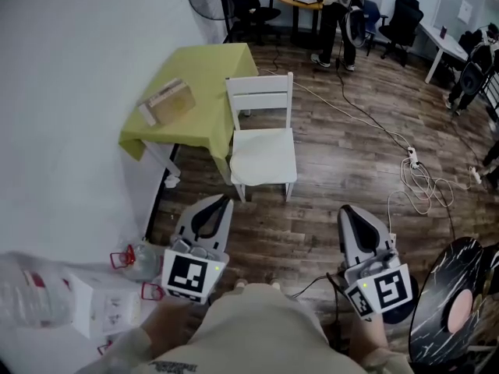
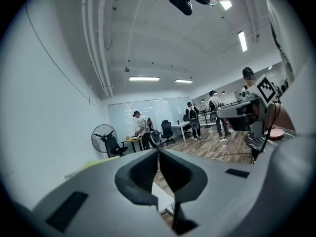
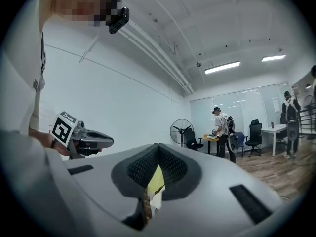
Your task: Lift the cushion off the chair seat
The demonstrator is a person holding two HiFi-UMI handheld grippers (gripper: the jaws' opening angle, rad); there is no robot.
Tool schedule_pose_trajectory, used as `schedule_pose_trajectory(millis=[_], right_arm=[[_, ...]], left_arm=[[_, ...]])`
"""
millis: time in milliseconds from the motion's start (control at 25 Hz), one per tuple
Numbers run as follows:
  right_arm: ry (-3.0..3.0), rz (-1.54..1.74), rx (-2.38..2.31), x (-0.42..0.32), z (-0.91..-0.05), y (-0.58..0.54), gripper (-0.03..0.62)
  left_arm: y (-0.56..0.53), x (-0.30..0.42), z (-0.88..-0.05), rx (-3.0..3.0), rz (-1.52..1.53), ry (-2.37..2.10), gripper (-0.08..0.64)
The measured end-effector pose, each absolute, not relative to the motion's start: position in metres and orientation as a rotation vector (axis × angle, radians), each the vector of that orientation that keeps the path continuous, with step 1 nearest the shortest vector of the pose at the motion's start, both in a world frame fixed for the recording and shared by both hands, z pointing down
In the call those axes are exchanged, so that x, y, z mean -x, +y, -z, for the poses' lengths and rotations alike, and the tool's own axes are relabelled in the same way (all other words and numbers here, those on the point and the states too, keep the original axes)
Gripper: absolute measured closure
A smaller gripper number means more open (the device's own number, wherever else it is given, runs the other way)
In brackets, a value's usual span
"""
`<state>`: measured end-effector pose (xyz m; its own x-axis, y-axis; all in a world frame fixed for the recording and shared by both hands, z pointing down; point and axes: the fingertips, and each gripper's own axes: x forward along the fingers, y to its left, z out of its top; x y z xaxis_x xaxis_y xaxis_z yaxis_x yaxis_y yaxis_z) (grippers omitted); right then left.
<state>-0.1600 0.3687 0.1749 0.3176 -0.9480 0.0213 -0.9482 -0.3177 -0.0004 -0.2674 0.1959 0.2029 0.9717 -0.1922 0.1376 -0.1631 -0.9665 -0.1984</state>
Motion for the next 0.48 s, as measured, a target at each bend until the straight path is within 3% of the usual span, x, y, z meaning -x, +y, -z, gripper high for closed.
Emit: schedule_pose_trajectory(millis=[240, 280, 320, 360, 400, 480], right_arm=[[-1.810, 0.019, -2.590, 0.145, -0.175, 0.388, 0.569], [-1.798, 0.030, -2.610, 0.142, -0.174, 0.391, 0.525], [-1.793, 0.033, -2.622, 0.139, -0.174, 0.393, 0.414], [-1.791, 0.029, -2.628, 0.137, -0.175, 0.394, 0.355], [-1.789, 0.025, -2.630, 0.135, -0.176, 0.396, 0.339], [-1.777, 0.021, -2.626, 0.130, -0.179, 0.397, 0.310]], left_arm=[[0.211, 0.258, -0.195, 2.975, 0.110, 0.344, 0.528], [0.210, 0.259, -0.193, 2.984, 0.087, 0.383, 0.523], [0.208, 0.259, -0.192, 2.993, 0.074, 0.413, 0.480], [0.206, 0.260, -0.191, 2.998, 0.068, 0.431, 0.389], [0.205, 0.259, -0.192, 2.997, 0.065, 0.440, 0.346], [0.202, 0.255, -0.192, 2.991, 0.064, 0.444, 0.332]])
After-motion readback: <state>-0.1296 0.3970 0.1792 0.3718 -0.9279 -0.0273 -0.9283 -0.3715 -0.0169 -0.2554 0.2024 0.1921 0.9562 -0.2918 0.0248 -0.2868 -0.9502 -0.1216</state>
